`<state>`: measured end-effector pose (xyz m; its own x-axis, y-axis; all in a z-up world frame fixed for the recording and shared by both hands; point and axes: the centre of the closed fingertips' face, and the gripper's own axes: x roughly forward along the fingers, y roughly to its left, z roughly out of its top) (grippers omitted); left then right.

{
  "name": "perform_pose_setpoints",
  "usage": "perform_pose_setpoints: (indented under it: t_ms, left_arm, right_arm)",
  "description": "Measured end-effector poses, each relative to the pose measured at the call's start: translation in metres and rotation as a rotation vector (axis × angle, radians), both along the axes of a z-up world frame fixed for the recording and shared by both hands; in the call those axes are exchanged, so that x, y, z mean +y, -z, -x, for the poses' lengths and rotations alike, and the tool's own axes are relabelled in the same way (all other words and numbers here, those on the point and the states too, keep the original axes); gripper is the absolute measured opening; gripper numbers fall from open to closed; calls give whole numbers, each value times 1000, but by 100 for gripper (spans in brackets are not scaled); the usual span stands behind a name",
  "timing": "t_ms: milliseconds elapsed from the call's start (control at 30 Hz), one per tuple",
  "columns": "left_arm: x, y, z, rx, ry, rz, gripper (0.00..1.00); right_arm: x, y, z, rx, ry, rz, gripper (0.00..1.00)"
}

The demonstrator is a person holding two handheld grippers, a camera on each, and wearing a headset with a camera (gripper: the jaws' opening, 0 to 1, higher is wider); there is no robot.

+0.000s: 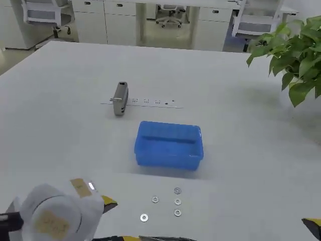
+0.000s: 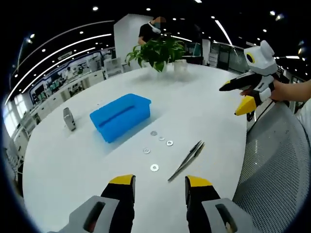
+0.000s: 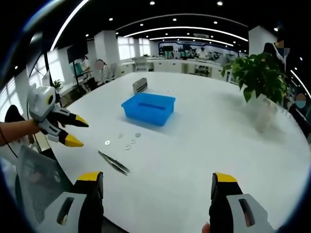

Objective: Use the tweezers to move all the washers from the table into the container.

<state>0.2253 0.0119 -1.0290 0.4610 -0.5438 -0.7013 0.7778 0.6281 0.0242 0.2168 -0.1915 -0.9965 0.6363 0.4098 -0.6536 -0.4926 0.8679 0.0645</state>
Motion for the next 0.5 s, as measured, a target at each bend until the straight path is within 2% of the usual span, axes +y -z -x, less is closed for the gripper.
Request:
perform_pose_setpoints:
  t_ms: [67, 200, 500]
  left_arm:
    - [-4, 9, 1, 28, 41, -26, 28]
    - [-13, 24, 1, 61, 110, -61, 22]
    - [-24, 41, 0, 98, 207, -128, 11]
  right_arm:
    - [-1, 2, 1, 6, -1, -1, 91]
    - [-2, 2, 2, 12, 2, -1, 91]
    - [-1, 5, 3, 21, -4, 7, 90]
